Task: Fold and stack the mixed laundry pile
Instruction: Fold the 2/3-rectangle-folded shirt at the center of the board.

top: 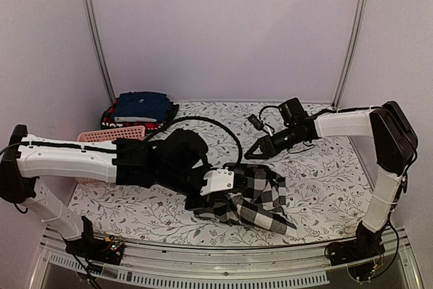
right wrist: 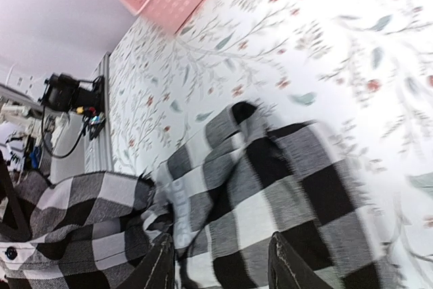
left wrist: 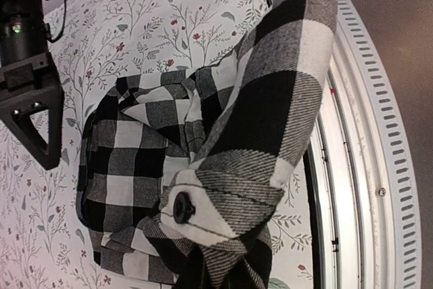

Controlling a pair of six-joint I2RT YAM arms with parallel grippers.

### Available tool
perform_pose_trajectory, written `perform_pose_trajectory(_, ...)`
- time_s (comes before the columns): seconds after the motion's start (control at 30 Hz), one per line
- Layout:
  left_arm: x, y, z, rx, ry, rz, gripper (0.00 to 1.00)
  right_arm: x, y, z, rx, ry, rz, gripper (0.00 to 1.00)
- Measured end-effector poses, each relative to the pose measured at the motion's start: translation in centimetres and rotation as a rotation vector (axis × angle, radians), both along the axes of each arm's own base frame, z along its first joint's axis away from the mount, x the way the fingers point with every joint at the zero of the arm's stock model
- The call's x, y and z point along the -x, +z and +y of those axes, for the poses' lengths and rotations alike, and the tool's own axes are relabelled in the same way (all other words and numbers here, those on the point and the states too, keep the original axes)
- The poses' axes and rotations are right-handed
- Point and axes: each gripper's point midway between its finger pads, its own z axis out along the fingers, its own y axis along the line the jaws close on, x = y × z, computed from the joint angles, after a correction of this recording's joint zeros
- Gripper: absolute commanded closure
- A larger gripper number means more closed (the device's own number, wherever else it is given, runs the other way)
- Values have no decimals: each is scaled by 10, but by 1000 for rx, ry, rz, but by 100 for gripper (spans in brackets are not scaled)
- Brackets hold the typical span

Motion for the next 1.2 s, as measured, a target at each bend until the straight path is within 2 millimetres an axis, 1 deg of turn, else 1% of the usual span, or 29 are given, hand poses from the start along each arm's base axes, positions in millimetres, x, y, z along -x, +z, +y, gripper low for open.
perform_pose_trajectory(0.03,-2,-1,-1,-2,0,9,96,-18,6,-7,2,-45,-26,55)
perform_pose_trajectory(0.13,-15,-3,-4,-4,13,27,94,-52,9,-25,25,-137,-66,58)
perform_pose_trajectory(0.2,-29,-4,-6,-4,26,36,94,-69,0,-31,46,-171,-64,61)
perform_pose_trajectory(0.23,-37,-4,-7,-5,36,37,93,-73,-7,-30,57,-174,-56,62)
perform_pose_trajectory(0.3,-54,-6,-10,-6,55,40,93,-76,-32,-28,84,-167,-15,64)
perform_pose_trajectory(0.37,-71,-10,-13,-8,69,41,92,-69,-60,-27,117,-153,46,65)
perform_pose_trajectory(0.4,-79,-12,-15,-9,74,41,91,-65,-71,-26,130,-146,74,65)
perform_pose_trajectory(0.43,-89,-13,-17,-10,79,42,90,-60,-81,-26,139,-135,100,66)
perform_pose_trajectory(0.47,-98,-16,-19,-11,84,42,90,-56,-83,-24,123,-117,116,67)
perform_pose_trajectory(0.7,-147,-39,-26,-27,95,56,88,-40,-81,-12,95,-50,123,66)
perform_pose_trajectory(0.8,-167,-54,-24,-38,104,70,87,-39,-81,-12,93,-45,122,58)
perform_pose_trajectory(0.87,-176,-64,-24,-45,110,82,86,-41,-79,-13,93,-51,117,54)
perform_pose_trajectory(0.93,-185,-76,-23,-54,117,97,85,-49,-77,-20,110,-84,104,51)
perform_pose_trajectory(1.03,-194,-91,-21,-66,124,116,83,-61,-70,-33,136,-147,79,47)
perform_pose_trajectory(1.13,-201,-102,-18,-62,133,133,79,-85,-53,-62,166,-262,30,44)
perform_pose_trajectory(1.2,-207,-104,-15,-53,145,143,71,-97,-43,-76,173,-321,6,40)
